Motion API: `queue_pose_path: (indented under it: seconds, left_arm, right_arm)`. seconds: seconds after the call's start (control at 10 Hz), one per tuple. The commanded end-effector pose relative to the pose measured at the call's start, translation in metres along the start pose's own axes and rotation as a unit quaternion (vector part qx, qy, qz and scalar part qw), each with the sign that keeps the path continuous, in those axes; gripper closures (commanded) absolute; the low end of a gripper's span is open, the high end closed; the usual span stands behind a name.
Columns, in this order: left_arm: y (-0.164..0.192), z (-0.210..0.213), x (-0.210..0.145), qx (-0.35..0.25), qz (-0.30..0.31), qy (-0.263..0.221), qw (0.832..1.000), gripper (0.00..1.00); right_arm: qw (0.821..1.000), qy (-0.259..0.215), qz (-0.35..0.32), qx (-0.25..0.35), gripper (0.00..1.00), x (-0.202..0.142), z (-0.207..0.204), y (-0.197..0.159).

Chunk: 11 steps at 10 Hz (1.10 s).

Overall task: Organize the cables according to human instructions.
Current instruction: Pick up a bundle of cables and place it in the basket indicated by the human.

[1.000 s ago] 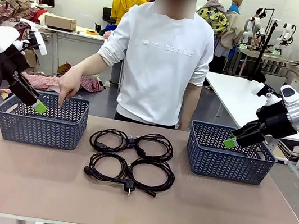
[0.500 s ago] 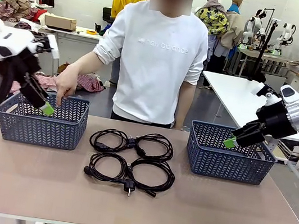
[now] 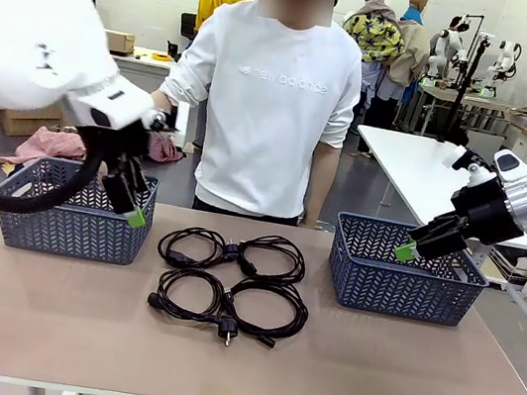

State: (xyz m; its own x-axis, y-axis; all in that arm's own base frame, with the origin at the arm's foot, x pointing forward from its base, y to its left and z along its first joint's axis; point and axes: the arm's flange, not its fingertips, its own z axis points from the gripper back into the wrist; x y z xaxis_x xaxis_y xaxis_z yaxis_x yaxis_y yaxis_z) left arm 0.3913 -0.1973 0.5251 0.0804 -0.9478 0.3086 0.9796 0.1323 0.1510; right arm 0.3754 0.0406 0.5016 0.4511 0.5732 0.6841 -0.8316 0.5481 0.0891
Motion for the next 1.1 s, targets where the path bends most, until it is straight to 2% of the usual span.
queue_pose_path:
  seconds: [0.0,0.2,0.6,0.9,1.0]
  left_arm:
    - [0.011,-0.016,0.013,-0.003,-0.064,0.044,0.997,0.00]
    - [0.009,-0.049,0.032,-0.021,-0.104,0.076,0.991,0.00]
    - [-0.003,-0.095,0.041,-0.024,-0.095,0.091,0.991,0.00]
    - [-0.003,-0.095,0.036,-0.029,-0.075,0.082,0.993,0.00]
    - [-0.001,-0.100,0.042,-0.036,-0.096,0.083,0.991,0.00]
  right_arm:
    - [1.000,-0.013,0.008,0.008,0.00,0.000,0.000,-0.004]
    - [1.000,-0.013,0.008,0.008,0.00,0.000,0.000,-0.004]
    - [1.000,-0.013,0.008,0.008,0.00,0.000,0.000,-0.004]
    - [1.000,-0.013,0.008,0.008,0.00,0.000,0.000,-0.004]
    - [1.000,-0.013,0.008,0.008,0.00,0.000,0.000,-0.004]
